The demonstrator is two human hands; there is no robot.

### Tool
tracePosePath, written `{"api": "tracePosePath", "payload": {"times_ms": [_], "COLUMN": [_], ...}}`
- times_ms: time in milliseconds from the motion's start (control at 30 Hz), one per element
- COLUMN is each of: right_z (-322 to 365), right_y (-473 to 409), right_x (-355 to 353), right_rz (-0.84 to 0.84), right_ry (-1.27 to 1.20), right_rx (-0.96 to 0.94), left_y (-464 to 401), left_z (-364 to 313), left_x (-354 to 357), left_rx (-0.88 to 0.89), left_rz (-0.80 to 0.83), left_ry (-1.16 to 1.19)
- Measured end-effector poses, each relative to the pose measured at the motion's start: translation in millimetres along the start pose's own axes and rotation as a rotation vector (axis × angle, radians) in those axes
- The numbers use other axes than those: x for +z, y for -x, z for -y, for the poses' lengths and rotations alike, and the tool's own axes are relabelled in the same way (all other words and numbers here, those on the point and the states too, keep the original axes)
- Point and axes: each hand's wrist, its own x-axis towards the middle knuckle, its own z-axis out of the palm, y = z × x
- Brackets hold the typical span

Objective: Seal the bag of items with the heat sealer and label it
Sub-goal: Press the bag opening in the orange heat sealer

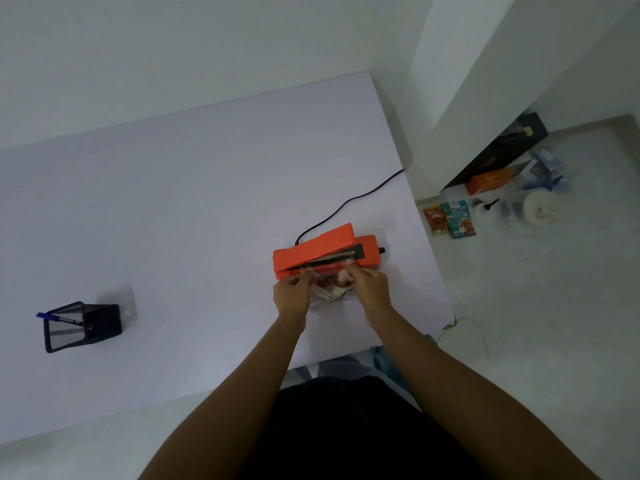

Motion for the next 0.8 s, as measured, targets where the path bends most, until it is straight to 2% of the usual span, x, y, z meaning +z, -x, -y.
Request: {"api": "tracePosePath", "payload": {"times_ms": [600,700,800], "right_z": [-3.8,-0.9,3.9], "right_y": [-5.9,-4.1,3.1], "right_x": [-0.6,-4.2,-13.8], "right_rz": [-0.024,-0.063,-0.171], "right_ry": [0.035,0.125,0.306], "right_rx": [0.007,-0.038,-0.172], "left_y": [6.4,6.2,5.5], "left_z": [-5.3,-5.8,-6.3], "left_x": [-0.4,0.6,1.4], "left_rx": [-0.021,-0.025,-0.035], "left_rz": [0.002,-0.007,-0.008], "left_ry": [0.032,0.029,0.027]}}
